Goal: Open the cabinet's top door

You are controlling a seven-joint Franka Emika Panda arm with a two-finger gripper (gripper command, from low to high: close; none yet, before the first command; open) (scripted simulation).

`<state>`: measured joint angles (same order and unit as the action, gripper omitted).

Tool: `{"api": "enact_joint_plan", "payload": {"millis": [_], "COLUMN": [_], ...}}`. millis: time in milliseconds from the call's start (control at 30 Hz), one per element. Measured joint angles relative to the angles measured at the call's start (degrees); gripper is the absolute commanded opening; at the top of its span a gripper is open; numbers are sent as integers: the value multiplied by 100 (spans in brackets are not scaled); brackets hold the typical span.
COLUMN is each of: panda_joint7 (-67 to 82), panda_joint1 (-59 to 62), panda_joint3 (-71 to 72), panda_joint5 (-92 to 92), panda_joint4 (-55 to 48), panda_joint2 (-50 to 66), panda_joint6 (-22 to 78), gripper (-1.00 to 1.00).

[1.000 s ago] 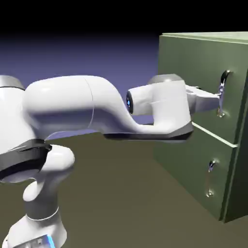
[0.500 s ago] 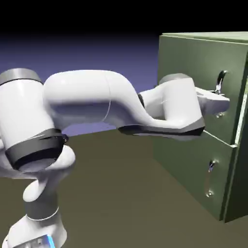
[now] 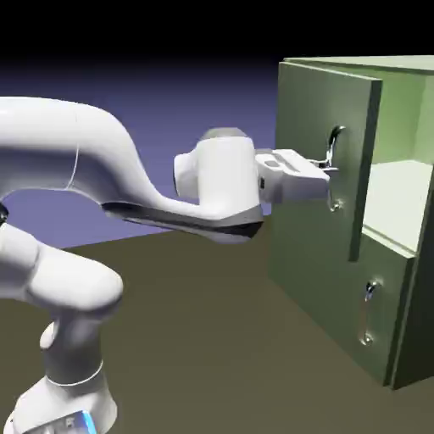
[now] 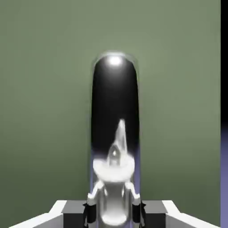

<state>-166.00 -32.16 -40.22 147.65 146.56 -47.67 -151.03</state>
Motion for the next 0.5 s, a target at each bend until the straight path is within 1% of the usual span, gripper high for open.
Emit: {"api": "enact_joint_plan", "payload": {"millis": [267,500], "panda_joint7": [5,0], "panda_joint1": [1586,2948], "panda_joint3": [1660,3113], "panda_joint5": [-1127,-2173], "panda_joint4": [812,1280], "panda_joint2": [-357,-792], "panda_joint6": [151,-100], "gripper": [-100,-100]}}
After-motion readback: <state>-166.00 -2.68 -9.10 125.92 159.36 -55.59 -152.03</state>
